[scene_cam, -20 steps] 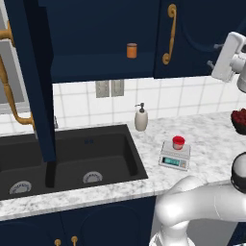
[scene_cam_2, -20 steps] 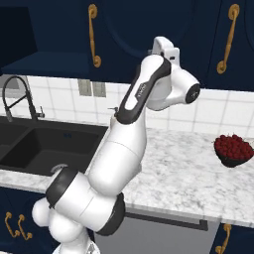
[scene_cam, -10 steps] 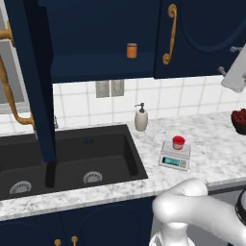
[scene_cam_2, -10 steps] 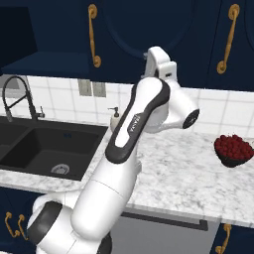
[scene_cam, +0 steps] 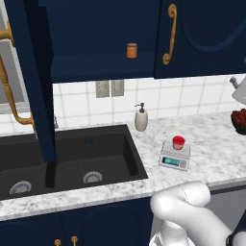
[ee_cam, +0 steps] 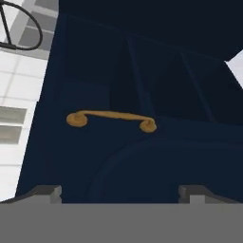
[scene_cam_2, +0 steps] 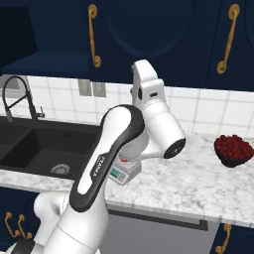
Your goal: Pick the jam and place it on the digital scale for weighing, and close the cabinet.
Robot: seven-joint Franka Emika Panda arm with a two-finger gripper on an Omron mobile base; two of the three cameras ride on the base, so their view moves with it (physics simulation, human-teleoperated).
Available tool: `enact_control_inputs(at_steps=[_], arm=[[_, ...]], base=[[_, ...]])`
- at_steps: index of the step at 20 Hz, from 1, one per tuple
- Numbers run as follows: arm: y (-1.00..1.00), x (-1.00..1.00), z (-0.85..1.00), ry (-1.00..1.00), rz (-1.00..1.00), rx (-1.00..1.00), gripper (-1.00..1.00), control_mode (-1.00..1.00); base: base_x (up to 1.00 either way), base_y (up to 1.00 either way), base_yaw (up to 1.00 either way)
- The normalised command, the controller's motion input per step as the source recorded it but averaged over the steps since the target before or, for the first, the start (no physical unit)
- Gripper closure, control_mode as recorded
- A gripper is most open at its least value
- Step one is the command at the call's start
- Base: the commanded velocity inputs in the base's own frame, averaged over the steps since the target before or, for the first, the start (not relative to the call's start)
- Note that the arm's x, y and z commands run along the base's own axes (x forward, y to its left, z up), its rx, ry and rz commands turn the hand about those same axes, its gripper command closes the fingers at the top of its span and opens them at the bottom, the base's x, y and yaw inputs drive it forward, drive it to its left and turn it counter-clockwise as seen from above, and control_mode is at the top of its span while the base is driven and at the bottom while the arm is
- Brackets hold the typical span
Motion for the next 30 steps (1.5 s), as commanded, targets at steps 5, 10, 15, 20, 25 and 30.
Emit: enact_control_inputs(at_steps=[5, 10, 15, 20, 25, 30], arm=[[0.31, -0.34, -0.14, 0.01, -0.03, 0.0, -1.0, -1.0], [0.36, -0.38, -0.14, 0.0, -0.04, 0.0, -1.0, -1.0], [0.97, -0.07, -0.41, -0.01, -0.06, 0.0, -1.0, -1.0], [1.0, -0.19, -0.29, -0.1, -0.1, 0.0, -1.0, -1.0], [1.0, -0.82, -0.08, -0.21, -0.08, 0.0, -1.0, -1.0], [1.0, -0.05, -0.35, -0.15, -0.1, 0.0, -1.0, -1.0]], base=[[0.0, 0.0, 0.0], [0.0, 0.0, 0.0], [0.0, 0.0, 0.0], [0.0, 0.0, 0.0], [0.0, 0.0, 0.0], [0.0, 0.0, 0.0]])
